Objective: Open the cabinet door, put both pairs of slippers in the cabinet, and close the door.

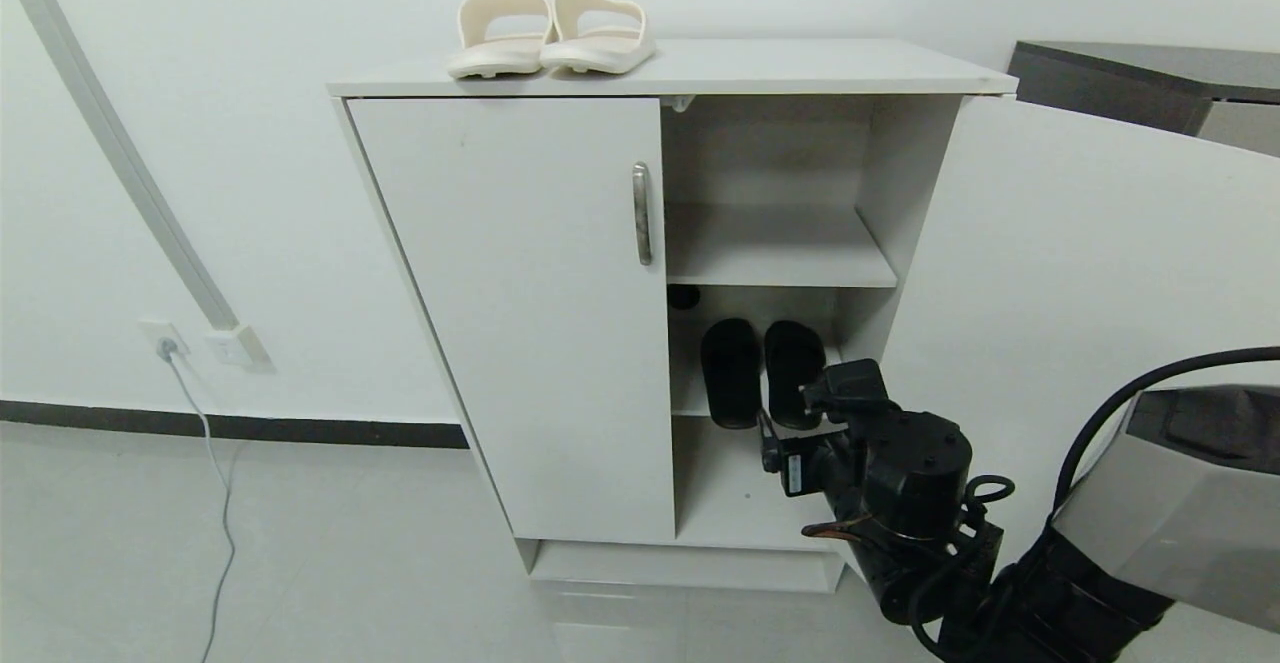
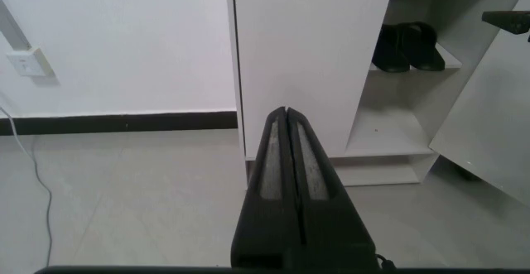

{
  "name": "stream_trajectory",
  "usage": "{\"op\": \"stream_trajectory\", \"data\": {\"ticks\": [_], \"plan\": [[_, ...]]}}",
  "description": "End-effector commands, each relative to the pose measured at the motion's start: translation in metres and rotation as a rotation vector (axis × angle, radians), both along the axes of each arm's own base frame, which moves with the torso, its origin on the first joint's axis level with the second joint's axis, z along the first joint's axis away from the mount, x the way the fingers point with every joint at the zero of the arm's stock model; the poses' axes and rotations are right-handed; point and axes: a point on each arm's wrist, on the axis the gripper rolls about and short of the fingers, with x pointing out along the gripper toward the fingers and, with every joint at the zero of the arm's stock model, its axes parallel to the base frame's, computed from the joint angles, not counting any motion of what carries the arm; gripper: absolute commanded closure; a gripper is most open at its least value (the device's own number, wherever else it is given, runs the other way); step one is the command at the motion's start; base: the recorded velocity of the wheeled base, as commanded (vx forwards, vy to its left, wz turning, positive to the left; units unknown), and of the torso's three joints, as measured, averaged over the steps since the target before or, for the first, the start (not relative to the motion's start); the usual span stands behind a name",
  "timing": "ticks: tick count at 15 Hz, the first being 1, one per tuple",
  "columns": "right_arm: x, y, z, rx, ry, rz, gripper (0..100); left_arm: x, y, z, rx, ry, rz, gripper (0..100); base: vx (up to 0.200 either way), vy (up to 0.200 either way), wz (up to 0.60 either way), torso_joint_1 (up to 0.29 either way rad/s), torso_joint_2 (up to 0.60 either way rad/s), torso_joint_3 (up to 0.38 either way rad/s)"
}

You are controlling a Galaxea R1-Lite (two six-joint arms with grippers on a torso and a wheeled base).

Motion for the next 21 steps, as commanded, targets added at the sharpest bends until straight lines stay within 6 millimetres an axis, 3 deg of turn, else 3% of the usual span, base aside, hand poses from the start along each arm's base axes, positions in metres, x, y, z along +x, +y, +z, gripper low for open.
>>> {"op": "stream_trajectory", "data": {"ticks": [1,4,21], "plan": [[-0.0007,0.0003,0.0001,0.000,0.000,0.001,0,0.0001,0.0000,0.0000,-0.001,0.001,0.000,100,0.000,0.000,0.00,0.000,0.00,0.000],[-0.0004,0.0006,-0.0006,-0.001,0.001,0.001,0,0.0001,0.0000,0.0000,-0.002,0.002,0.000,100,0.000,0.000,0.00,0.000,0.00,0.000],[-0.0008,0.0002,0.0004,0.014,-0.017,0.002,0,0.0001,0.0000,0.0000,-0.004,0.002,0.000,100,0.000,0.200,0.00,0.004,0.00,0.003]]}}
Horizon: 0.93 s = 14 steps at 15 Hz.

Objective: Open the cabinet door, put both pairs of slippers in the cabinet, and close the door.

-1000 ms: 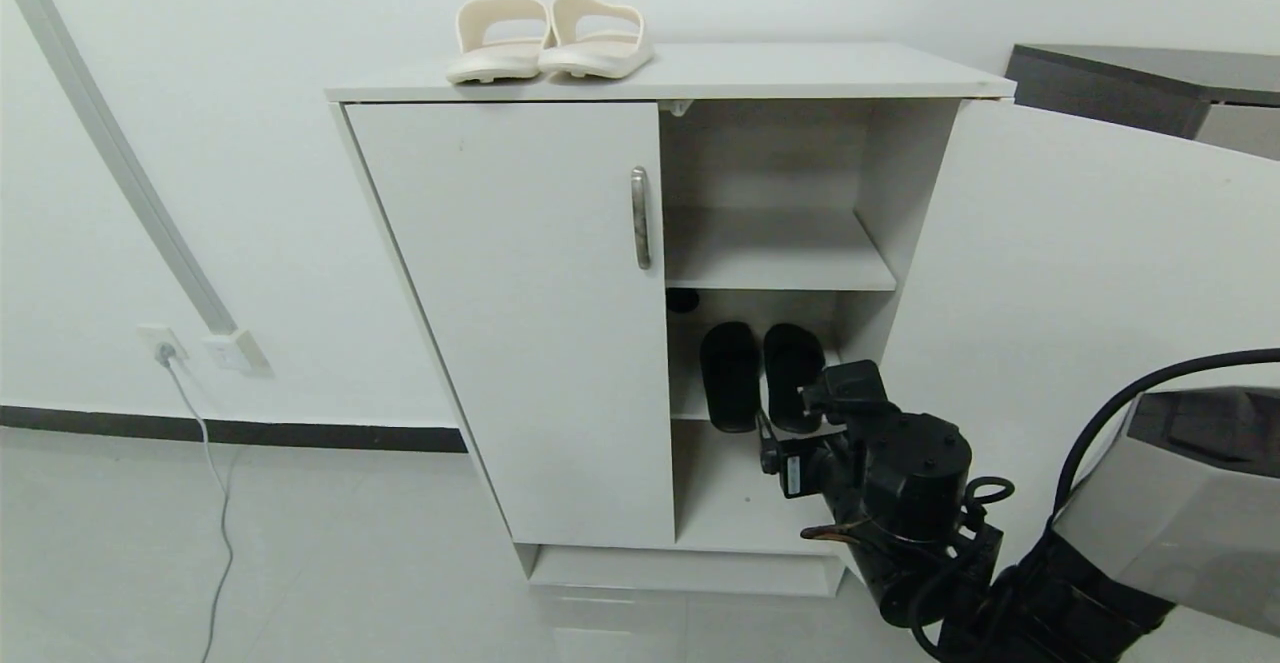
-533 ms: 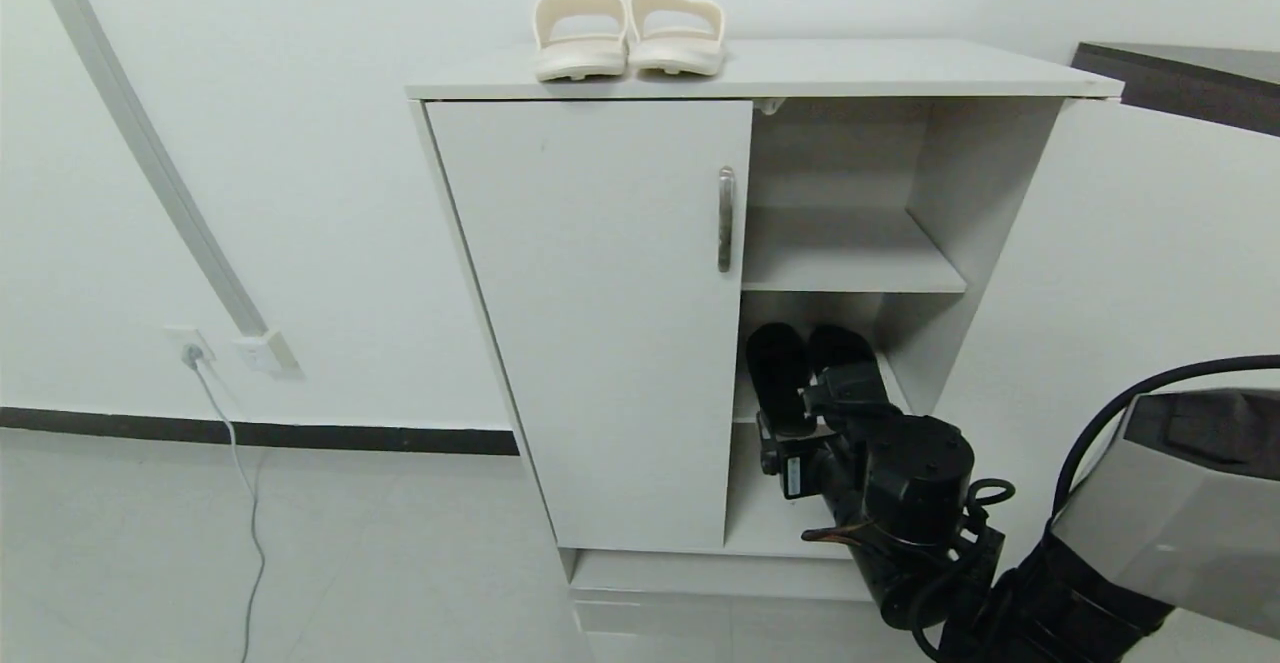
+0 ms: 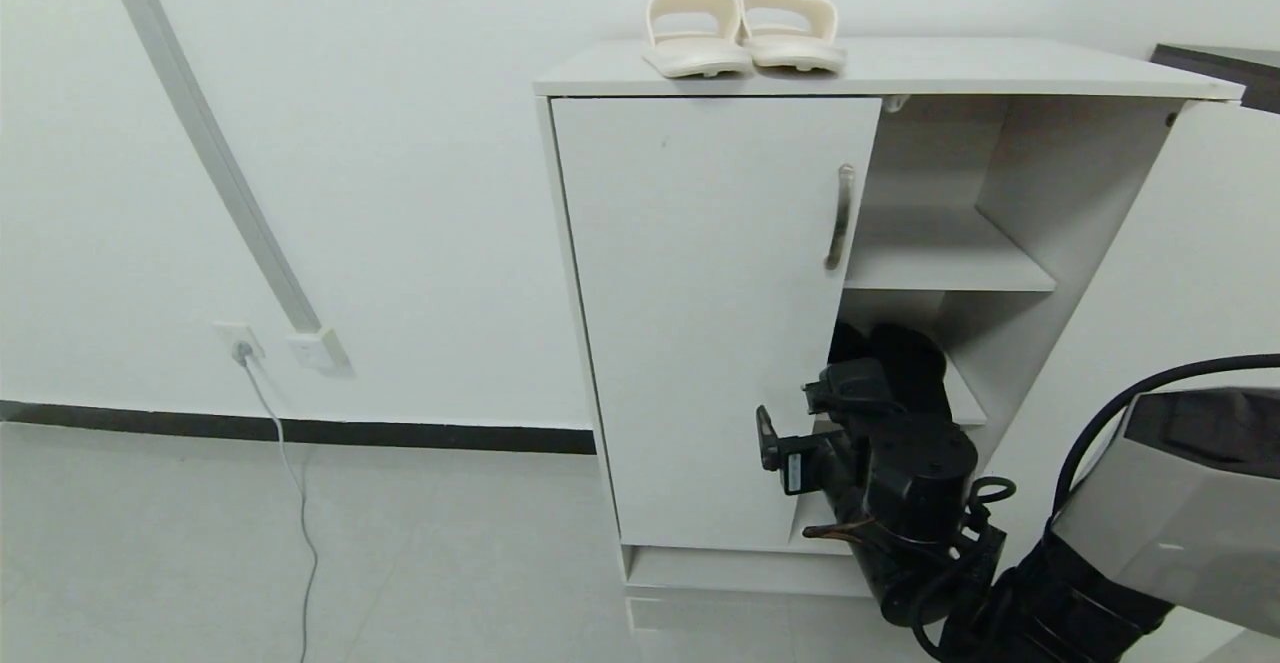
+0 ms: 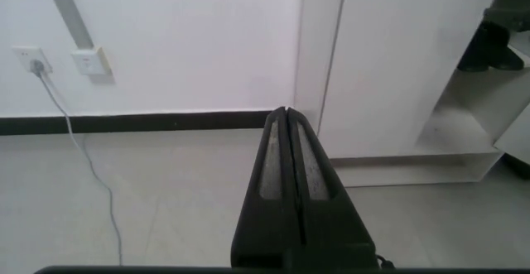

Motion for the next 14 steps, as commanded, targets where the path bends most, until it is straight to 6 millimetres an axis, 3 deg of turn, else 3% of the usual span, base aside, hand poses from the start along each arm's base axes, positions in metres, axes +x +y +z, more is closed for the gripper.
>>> {"op": "stream_trajectory", "data": {"ticks": [1,7,14], "plan": [[0.000,0.001,0.000,0.001,-0.001,0.001,0,0.000,0.000,0.000,0.000,0.002,0.000,100,0.000,0.000,0.00,0.000,0.00,0.000],[-0.012,-0.011,-0.004,-0.034,0.011,0.143,0,0.000,0.000,0.000,0.002,0.002,0.002,100,0.000,0.000,0.00,0.000,0.00,0.000],[-0.007,-0.011,-0.003,-0.022,-0.008,0.133,0,0.000,0.000,0.000,0.002,0.002,0.002,100,0.000,0.000,0.00,0.000,0.00,0.000]]}}
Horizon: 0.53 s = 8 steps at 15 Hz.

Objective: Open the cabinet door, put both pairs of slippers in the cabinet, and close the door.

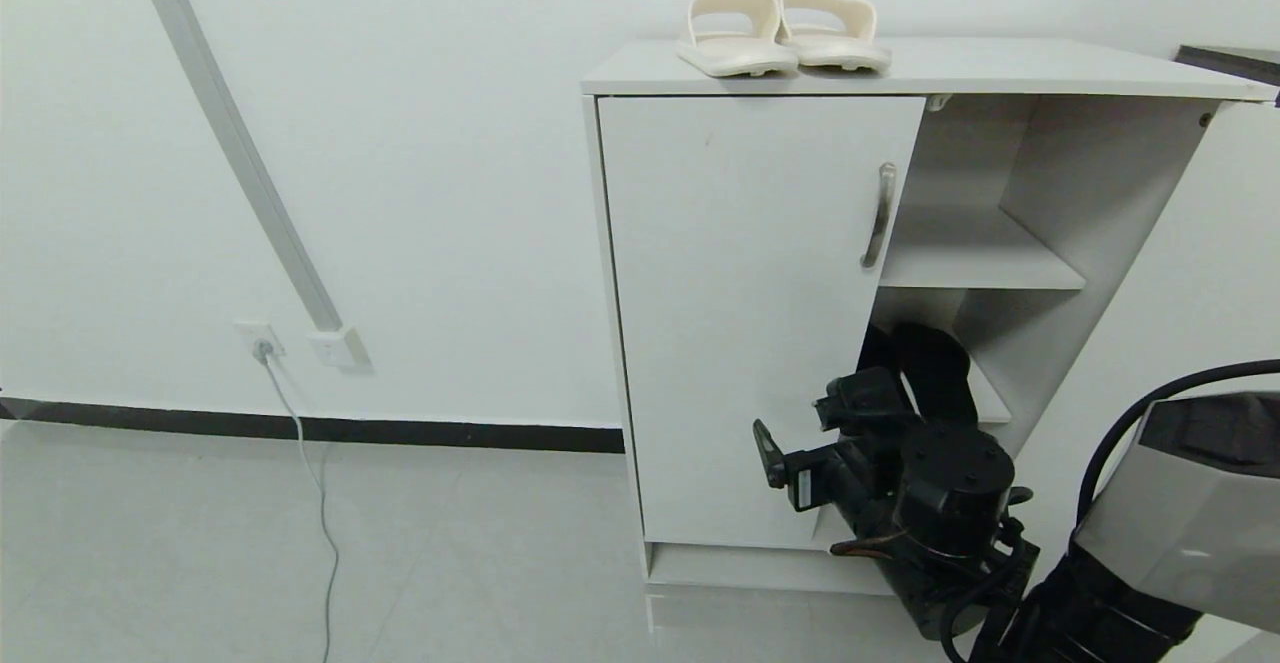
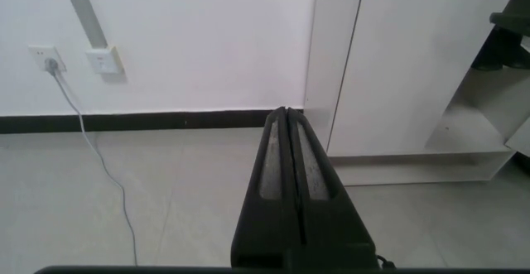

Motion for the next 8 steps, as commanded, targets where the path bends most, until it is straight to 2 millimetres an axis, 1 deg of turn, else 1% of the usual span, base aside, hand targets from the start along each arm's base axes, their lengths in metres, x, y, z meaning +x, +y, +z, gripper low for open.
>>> {"op": "stream_trajectory", "data": {"ticks": [1,4,5,8], "plan": [[0.0024,0.0024,-0.0007,0.002,-0.003,-0.003,0,0.0001,0.0000,0.0000,0.000,0.002,0.002,100,0.000,0.000,0.00,0.000,0.00,0.000],[0.0051,0.0041,0.0002,0.009,-0.011,-0.007,0,0.0001,0.0000,0.0000,0.000,0.002,-0.001,100,0.000,0.000,0.00,0.000,0.00,0.000],[0.0060,0.0049,-0.0006,0.009,-0.011,-0.007,0,0.0001,0.0000,0.0000,0.000,0.002,0.000,100,0.000,0.000,0.00,0.017,-0.14,-0.139],[0.0075,0.0048,-0.0026,0.008,-0.007,-0.012,0,0.0001,0.0000,0.0000,0.000,0.002,0.000,100,0.000,0.000,0.00,0.040,-0.34,-0.295]]}}
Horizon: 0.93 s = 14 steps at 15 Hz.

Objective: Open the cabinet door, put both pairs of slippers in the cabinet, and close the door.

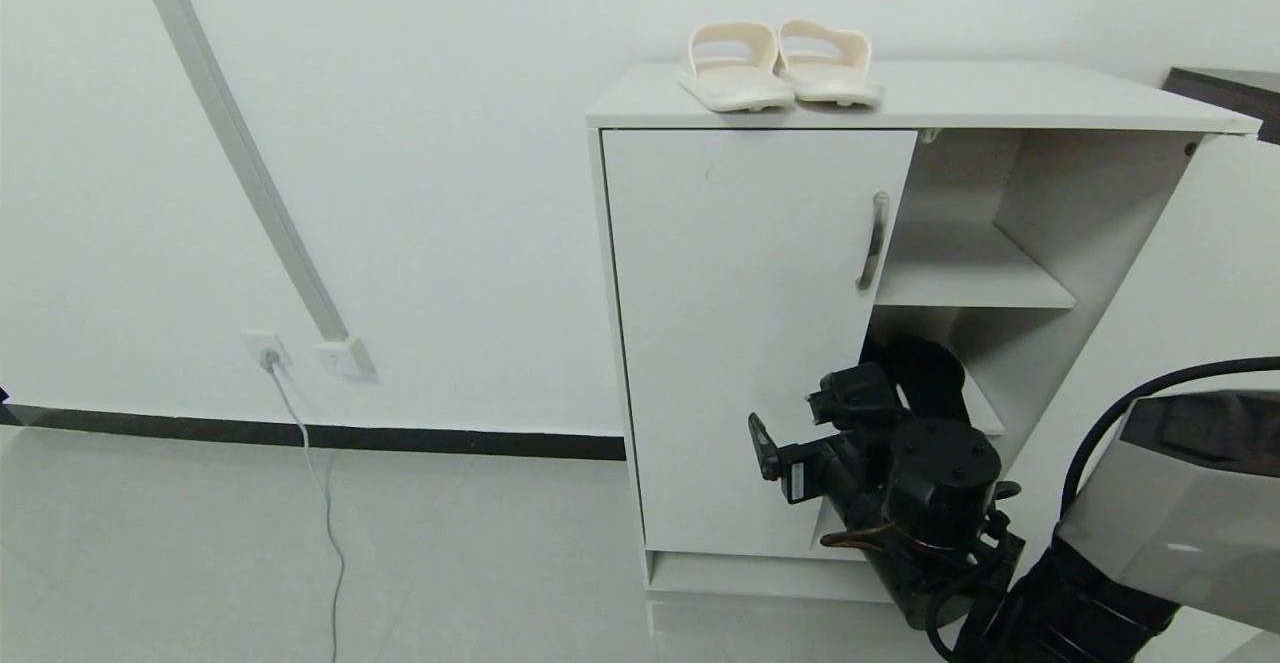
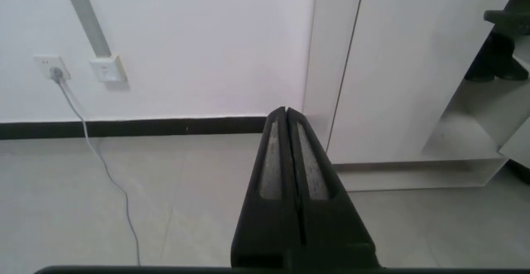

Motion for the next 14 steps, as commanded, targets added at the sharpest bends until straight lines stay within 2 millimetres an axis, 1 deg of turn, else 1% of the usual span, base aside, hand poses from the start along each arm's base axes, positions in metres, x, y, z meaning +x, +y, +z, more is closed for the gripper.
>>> {"op": "stream_trajectory", "data": {"ticks": [1,8,14], "plan": [[0.0008,0.0006,-0.0025,-0.004,0.005,-0.001,0,0.0001,0.0000,0.0000,0.000,0.002,-0.001,100,0.000,0.000,0.00,0.076,-0.43,-0.349],[0.0028,-0.0019,-0.0018,-0.002,0.000,-0.010,0,0.0001,0.0000,0.0000,0.000,0.002,0.000,100,0.000,0.000,0.00,0.115,-0.45,-0.339],[0.0030,-0.0017,-0.0043,-0.007,0.005,-0.010,0,0.0001,0.0000,0.0000,0.000,0.002,0.000,100,0.000,0.000,0.00,0.168,-0.49,-0.318]]}}
